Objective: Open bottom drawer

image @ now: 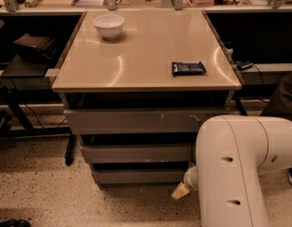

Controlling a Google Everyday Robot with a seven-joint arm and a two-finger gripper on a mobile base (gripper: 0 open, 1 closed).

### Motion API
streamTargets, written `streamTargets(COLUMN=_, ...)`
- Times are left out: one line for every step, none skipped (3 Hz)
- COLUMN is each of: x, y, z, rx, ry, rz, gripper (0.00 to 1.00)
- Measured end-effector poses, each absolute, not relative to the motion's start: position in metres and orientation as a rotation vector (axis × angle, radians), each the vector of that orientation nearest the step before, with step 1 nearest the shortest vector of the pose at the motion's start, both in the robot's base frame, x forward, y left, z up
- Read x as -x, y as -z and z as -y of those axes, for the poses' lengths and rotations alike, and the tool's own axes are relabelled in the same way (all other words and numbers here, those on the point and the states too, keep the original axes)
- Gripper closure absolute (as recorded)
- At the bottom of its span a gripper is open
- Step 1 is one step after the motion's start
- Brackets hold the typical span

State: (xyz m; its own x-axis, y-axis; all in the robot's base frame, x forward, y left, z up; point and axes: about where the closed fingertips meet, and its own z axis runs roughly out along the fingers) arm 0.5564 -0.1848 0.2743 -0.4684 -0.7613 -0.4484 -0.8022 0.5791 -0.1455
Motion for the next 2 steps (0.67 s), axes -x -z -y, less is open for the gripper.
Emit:
streamTargets(x=-0.557, y=-0.274, z=0.185, rx=1.251, ry=-0.117, rz=-2.343, gripper=0.00)
streamTargets(x=-0.590, y=-0.238, z=0.177, rx=1.287, ry=-0.094, rz=-2.276, gripper=0.00)
